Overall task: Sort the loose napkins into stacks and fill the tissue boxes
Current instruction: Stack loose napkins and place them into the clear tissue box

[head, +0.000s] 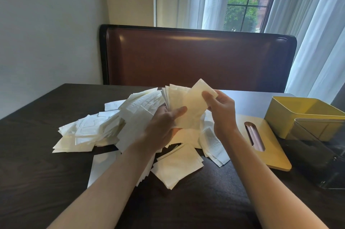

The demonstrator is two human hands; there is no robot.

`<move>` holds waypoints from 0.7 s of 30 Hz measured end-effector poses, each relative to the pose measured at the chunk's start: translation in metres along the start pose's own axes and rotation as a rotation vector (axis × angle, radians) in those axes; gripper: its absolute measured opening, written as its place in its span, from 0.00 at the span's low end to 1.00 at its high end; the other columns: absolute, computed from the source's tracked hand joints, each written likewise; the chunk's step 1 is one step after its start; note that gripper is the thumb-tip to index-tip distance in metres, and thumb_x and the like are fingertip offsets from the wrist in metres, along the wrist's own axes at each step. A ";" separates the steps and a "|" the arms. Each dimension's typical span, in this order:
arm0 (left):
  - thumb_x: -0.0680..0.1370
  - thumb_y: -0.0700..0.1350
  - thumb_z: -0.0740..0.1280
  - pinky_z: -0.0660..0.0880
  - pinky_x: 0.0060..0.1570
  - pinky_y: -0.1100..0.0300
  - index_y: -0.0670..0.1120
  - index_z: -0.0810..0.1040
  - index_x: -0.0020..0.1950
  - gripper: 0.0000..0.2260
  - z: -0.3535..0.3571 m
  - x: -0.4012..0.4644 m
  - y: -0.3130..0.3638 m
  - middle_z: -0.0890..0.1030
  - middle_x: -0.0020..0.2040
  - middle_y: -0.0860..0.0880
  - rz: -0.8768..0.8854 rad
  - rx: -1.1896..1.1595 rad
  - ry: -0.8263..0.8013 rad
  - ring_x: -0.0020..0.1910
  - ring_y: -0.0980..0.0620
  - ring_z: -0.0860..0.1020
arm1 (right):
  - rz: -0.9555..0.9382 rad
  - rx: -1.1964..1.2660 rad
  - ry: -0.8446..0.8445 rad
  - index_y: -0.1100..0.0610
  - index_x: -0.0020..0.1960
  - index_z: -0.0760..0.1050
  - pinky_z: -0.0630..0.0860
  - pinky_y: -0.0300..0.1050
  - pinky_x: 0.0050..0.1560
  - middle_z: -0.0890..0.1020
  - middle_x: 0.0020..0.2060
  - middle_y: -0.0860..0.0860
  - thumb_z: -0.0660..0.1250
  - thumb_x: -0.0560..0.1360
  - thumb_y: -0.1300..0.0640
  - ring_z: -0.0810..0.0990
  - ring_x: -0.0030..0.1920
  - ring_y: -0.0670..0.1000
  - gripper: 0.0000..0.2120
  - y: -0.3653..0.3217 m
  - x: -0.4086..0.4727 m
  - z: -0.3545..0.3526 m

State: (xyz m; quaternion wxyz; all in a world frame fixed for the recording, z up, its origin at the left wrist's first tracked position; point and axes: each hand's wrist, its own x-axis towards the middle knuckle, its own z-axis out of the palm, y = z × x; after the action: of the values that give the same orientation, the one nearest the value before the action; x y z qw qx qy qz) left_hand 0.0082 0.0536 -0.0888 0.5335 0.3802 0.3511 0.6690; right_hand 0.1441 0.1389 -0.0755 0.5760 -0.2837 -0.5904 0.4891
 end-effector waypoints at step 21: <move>0.80 0.36 0.65 0.82 0.45 0.57 0.41 0.79 0.60 0.09 -0.013 0.004 0.016 0.83 0.51 0.43 0.220 0.075 0.295 0.51 0.47 0.83 | 0.028 -0.179 -0.035 0.53 0.55 0.81 0.77 0.36 0.40 0.83 0.47 0.48 0.67 0.79 0.55 0.78 0.44 0.43 0.06 0.003 0.003 0.000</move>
State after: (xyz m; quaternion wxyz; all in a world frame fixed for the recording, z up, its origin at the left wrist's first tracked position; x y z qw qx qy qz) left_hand -0.0106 0.0537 -0.0806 0.3854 0.3337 0.4067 0.7581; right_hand 0.1429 0.1425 -0.0774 0.5309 -0.3336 -0.6379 0.4471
